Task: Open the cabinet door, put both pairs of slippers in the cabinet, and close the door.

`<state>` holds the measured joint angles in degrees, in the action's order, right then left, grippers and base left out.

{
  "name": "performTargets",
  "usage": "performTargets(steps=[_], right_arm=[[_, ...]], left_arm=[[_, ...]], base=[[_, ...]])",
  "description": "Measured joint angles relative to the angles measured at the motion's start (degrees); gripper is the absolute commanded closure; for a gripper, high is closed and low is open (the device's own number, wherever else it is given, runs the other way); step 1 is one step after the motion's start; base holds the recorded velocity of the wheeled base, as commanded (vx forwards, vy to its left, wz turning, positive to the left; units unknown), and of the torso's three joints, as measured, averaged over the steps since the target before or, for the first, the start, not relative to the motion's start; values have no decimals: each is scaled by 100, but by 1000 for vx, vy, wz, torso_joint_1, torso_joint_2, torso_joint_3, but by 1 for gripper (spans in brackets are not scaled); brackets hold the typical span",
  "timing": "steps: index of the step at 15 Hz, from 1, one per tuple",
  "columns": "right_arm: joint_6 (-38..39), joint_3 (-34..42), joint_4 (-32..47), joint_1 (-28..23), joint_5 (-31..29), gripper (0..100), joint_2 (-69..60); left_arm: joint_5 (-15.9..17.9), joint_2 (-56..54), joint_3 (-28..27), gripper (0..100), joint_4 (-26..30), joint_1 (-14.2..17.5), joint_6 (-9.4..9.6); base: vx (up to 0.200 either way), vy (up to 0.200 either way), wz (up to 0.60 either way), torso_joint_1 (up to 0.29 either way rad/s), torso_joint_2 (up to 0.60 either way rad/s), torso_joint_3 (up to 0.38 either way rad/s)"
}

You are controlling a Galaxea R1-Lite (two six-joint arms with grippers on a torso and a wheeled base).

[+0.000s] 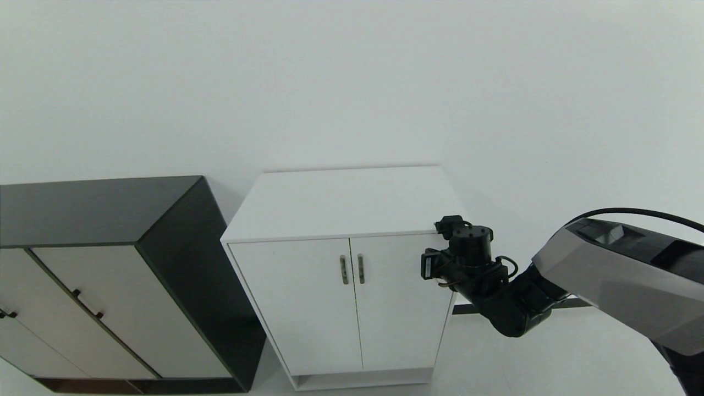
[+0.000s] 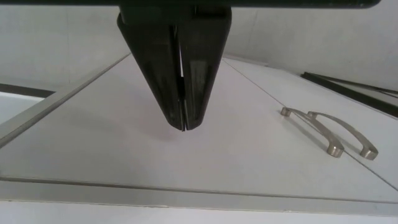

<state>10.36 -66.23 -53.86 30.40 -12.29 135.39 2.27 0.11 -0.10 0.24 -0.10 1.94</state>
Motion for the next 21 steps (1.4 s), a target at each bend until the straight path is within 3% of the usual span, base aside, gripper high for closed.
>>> performTargets(steps=[6,14,17,21], right_arm=[[1,916,-80,236,-2,100,-653],[-65,3608,-619,330,-503,100,-2709],[-278,4735,-605,29,-616,100,-3721],[-596,6203,-584,-747,-618,100,-4876]], left_arm=[[2,0,0,100,0,0,0],[2,0,0,100,0,0,-2],[0,0,0,100,2,0,-2],[0,0,0,100,2,0,-2]], base=[[0,0,0,0,0,0],[0,0,0,0,0,0],[0,0,0,0,0,0],[0,0,0,0,0,0]])
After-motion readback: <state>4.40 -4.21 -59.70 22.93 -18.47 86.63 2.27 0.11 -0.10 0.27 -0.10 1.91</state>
